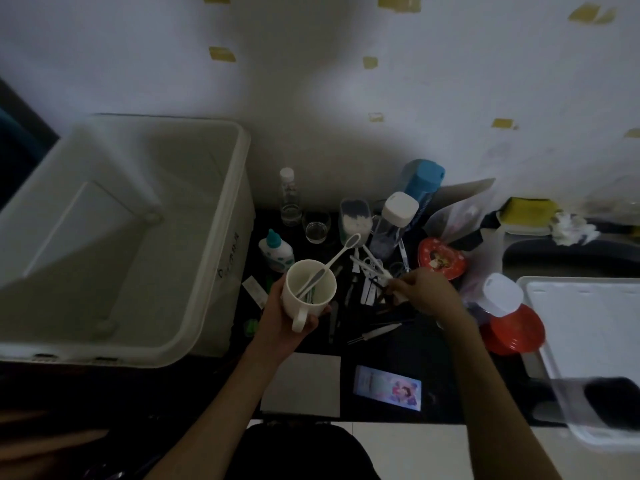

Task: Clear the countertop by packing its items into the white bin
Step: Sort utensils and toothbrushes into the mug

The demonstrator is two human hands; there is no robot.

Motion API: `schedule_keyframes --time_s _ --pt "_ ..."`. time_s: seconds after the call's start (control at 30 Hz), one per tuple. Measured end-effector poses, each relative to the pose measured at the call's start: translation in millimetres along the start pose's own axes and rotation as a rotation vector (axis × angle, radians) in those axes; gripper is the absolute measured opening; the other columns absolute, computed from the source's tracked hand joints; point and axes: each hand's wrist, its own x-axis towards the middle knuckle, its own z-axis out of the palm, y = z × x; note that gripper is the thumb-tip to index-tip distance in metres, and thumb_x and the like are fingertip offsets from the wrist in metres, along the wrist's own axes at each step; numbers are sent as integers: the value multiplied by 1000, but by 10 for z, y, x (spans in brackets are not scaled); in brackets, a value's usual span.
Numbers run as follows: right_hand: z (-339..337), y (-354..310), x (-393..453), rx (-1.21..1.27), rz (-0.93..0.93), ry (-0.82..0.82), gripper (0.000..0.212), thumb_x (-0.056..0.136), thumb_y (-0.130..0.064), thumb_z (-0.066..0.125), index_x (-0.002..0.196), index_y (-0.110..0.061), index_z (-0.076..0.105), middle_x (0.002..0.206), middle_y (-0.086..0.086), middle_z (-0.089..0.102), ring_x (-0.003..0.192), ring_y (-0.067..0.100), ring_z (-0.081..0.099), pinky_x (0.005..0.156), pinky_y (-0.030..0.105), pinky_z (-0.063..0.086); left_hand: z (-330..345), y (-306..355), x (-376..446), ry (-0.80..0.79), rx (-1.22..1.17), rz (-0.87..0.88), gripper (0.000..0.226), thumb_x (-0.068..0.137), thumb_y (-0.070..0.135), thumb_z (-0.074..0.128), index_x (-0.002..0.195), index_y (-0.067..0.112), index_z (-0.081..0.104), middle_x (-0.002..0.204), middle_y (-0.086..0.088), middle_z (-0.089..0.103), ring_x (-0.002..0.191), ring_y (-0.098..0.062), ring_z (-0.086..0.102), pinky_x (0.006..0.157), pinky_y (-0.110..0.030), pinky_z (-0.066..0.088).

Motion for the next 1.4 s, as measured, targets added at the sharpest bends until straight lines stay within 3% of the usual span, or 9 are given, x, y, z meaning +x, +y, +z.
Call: schedule_keyframes --time_s 0.23,0.37,0.63,0.8,0.9,1.03,1.13,1.27,1.4 --pt "-769 -470 -503 10 -274 159 19 95 -39 55 95 -31 72 64 -16 62 50 3 57 50 13 42 -11 -29 21 44 25 10 37 99 41 40 105 15 66 94 -13 73 80 -31 64 42 -22 47" --pt "-986 -689 -636 -87 -461 46 17 93 -39 58 97 -31 73 60 -19 59 54 -9 57 53 6 42 -17 -12 56 35 40 20 37 98 42 40 109 15 64 96 -13 72 83 -31 61 42 -22 47" --pt "-910 -956 -480 -460 -527 -247 28 94 -48 55 99 -28 73 75 -15 66 70 -1 63 80 27 56 -46 24 99 -29 46 35 42 98 42 41 108 13 69 109 -14 66 84 -29 60 42 -21 46" --pt "-925 -1135 -353 -207 -586 -168 36 86 -56 60 107 -28 71 77 -14 69 71 -2 66 76 25 57 5 -39 118 -128 55 -44 47 92 45 45 123 12 61 110 -12 67 85 -31 64 43 -22 47" --pt "-1024 -1007 -399 -18 -559 -14 34 87 -50 63 114 -29 65 73 -18 65 57 -8 62 57 10 48 30 -42 109 -175 13 -32 49 87 48 49 111 11 70 107 -13 69 82 -31 66 44 -21 49" --pt "-886 -527 -293 214 -350 185 14 97 -32 56 99 -20 64 71 -7 69 46 -3 59 45 8 43 -20 6 128 -171 -14 -7 51 89 50 48 113 10 69 109 -15 68 81 -31 68 45 -20 46" --pt "-372 -28 30 64 -30 91 19 98 -27 56 92 -13 68 76 3 70 61 7 66 56 17 51 -79 26 155 -233 -11 -2 63 72 48 76 121 11 64 119 -17 61 88 -33 66 48 -21 47" --pt "462 531 337 -98 212 73 20 92 -18 61 103 -3 65 100 12 67 88 27 68 78 37 56 -60 20 133 -229 17 -1 82 58 49 86 125 11 58 115 -16 62 85 -33 66 44 -21 47" --pt "790 634 404 -105 286 196 25 91 -8 54 116 -3 58 127 19 51 104 34 62 87 44 53 7 9 62 -195 78 18 61 59 51 83 105 12 74 106 -13 68 82 -29 68 43 -19 46"
